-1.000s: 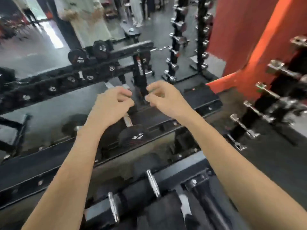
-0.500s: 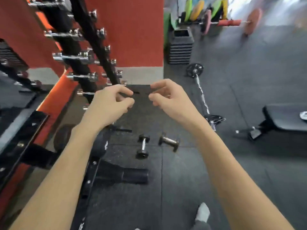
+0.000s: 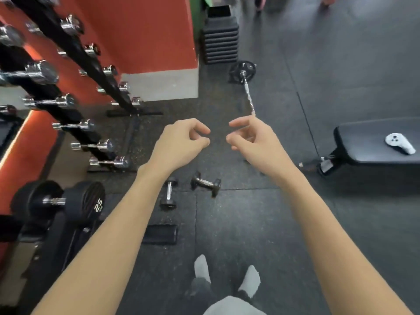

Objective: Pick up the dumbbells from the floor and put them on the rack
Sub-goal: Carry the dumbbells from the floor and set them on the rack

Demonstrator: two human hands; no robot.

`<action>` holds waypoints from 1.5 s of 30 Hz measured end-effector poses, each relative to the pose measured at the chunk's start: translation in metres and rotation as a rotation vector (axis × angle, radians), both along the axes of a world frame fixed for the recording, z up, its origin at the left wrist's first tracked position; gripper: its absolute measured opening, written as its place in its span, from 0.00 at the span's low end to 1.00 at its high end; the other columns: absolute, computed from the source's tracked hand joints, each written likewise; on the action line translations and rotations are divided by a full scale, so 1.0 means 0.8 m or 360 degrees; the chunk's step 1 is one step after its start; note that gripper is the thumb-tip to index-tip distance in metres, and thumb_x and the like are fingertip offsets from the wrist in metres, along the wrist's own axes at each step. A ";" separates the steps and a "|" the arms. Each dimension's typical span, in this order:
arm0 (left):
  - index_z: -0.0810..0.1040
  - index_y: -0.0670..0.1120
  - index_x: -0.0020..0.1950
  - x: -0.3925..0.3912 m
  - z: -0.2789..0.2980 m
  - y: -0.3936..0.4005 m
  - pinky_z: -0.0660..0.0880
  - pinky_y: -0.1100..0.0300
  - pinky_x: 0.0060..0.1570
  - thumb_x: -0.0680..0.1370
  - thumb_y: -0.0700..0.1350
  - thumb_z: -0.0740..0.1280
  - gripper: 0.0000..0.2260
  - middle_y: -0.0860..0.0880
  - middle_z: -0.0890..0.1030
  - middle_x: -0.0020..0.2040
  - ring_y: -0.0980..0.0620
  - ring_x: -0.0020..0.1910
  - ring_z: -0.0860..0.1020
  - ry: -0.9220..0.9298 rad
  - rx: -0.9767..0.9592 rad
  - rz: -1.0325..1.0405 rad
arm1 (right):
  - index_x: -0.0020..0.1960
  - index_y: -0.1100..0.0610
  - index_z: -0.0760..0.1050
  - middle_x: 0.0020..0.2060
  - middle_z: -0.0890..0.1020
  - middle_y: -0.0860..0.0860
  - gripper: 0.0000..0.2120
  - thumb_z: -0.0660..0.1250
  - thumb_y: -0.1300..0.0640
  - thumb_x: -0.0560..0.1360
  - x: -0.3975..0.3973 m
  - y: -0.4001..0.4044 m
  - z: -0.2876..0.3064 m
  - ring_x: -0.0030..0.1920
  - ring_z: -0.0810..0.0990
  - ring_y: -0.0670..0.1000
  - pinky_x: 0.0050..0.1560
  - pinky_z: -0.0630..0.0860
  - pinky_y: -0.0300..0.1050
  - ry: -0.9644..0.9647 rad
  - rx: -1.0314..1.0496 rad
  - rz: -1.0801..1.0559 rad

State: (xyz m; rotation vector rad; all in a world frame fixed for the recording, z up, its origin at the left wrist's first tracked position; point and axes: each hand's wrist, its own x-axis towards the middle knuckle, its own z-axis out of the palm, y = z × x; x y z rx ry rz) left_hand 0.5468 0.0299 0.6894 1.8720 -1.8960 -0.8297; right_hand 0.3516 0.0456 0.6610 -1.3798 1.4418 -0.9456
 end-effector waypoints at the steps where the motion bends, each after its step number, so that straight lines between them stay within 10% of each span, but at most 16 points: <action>1: 0.83 0.59 0.55 0.005 -0.004 -0.007 0.79 0.51 0.53 0.74 0.50 0.70 0.10 0.58 0.83 0.40 0.56 0.46 0.82 -0.0015 0.0021 0.0026 | 0.53 0.41 0.78 0.41 0.86 0.42 0.10 0.70 0.52 0.73 0.008 -0.011 -0.008 0.47 0.84 0.47 0.43 0.72 0.41 -0.0013 0.0008 0.0023; 19: 0.82 0.55 0.57 0.205 -0.203 -0.179 0.79 0.52 0.54 0.76 0.46 0.66 0.12 0.56 0.83 0.46 0.52 0.49 0.81 -0.0031 0.0369 0.0374 | 0.53 0.45 0.78 0.37 0.86 0.46 0.11 0.70 0.54 0.73 0.241 -0.233 -0.217 0.42 0.83 0.46 0.52 0.78 0.50 0.0039 0.0325 0.0569; 35: 0.82 0.50 0.59 0.156 -0.882 -0.305 0.76 0.55 0.59 0.76 0.44 0.67 0.12 0.51 0.83 0.52 0.51 0.54 0.80 -0.0078 0.0634 0.0371 | 0.45 0.51 0.78 0.41 0.84 0.51 0.01 0.68 0.55 0.74 0.197 -0.334 -0.890 0.41 0.82 0.53 0.43 0.79 0.47 0.0293 0.1208 0.0073; 41: 0.76 0.50 0.67 0.150 -1.050 -0.333 0.73 0.51 0.56 0.76 0.48 0.70 0.19 0.45 0.74 0.64 0.45 0.60 0.75 -0.0343 0.0594 0.0309 | 0.57 0.52 0.69 0.54 0.78 0.50 0.20 0.74 0.50 0.72 0.193 -0.332 -1.039 0.46 0.77 0.48 0.37 0.70 0.42 0.0384 0.1238 -0.0409; 45: 0.69 0.47 0.73 0.140 -1.110 -0.353 0.72 0.50 0.54 0.76 0.48 0.72 0.26 0.43 0.71 0.68 0.42 0.65 0.73 -0.0449 0.0671 0.0470 | 0.63 0.52 0.64 0.63 0.69 0.54 0.31 0.78 0.48 0.68 0.181 -0.314 -1.087 0.60 0.73 0.58 0.50 0.69 0.49 0.0616 0.1326 -0.0700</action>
